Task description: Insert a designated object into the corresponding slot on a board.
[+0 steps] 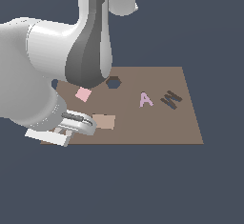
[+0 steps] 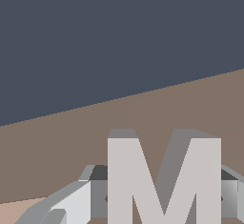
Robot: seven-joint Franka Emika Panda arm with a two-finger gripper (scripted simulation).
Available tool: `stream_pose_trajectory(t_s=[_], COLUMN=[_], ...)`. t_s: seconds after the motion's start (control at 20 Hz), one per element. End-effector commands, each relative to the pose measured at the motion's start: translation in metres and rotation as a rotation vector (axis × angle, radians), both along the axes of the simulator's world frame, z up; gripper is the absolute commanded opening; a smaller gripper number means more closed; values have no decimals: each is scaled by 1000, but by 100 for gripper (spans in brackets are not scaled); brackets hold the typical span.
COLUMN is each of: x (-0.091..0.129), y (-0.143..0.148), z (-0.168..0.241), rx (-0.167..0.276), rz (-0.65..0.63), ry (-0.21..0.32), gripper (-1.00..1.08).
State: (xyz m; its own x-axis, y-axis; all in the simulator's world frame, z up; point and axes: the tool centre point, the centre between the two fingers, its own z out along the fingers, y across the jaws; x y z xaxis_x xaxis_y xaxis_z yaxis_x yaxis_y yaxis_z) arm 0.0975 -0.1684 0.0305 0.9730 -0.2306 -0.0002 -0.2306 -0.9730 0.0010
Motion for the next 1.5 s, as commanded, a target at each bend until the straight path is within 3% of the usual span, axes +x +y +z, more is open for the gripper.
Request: stream_pose_trajectory(t_s=[0.0, 0.4, 0.7, 1.2, 1.45], x=[4, 14, 9, -37, -64], y=[13, 91, 159, 273, 310], z=[1, 3, 5, 8, 9], rx=[1, 0, 0, 0, 0], rz=[36, 266, 465, 823, 957], ry=[-1, -1, -1, 0, 0], gripper=[-100, -100, -100, -100, -100])
